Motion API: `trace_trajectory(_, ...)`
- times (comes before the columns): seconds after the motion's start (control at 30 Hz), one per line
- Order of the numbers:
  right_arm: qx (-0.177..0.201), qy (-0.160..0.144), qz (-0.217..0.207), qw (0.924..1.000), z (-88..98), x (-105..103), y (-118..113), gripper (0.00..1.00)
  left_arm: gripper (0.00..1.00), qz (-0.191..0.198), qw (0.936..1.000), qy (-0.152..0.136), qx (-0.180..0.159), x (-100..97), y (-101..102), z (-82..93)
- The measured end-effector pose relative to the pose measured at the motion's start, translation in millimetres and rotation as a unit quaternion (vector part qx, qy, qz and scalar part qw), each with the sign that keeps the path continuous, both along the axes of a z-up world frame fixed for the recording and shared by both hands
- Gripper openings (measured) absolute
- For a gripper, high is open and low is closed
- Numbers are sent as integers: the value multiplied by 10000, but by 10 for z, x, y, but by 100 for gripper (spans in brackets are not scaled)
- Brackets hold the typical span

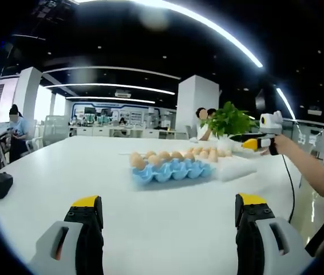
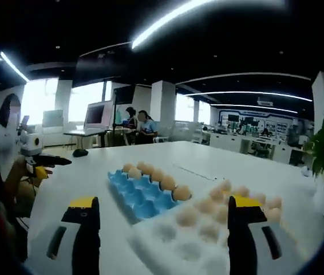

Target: Pick up the eggs on the table and place them into the egg tray on the table

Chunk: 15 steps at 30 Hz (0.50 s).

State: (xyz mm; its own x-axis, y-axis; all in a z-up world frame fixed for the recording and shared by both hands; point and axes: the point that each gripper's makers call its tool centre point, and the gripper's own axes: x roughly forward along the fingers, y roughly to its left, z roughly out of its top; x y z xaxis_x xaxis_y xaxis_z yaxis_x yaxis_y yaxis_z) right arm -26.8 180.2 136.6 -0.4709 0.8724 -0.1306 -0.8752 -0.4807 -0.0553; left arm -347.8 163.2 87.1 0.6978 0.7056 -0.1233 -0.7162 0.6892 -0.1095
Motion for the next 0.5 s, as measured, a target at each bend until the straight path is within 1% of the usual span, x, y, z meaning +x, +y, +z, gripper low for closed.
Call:
trace_trajectory(0.07,52,47,-91,9999,-19,104,-127,96,97,-36,10000,12,-3,27,-10,0)
trace_trajectory(0.2,33,-5,-372,9993,-127,321,-317,96,97,-58,10000,-1,13,47,-14,18)
trace_trajectory(0.33,-9,7,-428,9991,-170,373,-377,94,97,-60,10000,-2,13,52,-12,21)
trace_trajectory(0.4,-10,-29,-618,9981,-230,455,-472,94,97,-64,10000,2,17,66,-17,24)
trace_trajectory(0.43,14,-125,-798,9967,-275,503,-563,94,97,-72,10000,2,14,80,-25,24)
trace_trajectory(0.5,46,-112,-870,9961,-296,521,-633,94,97,-102,9999,25,0,98,-35,15)
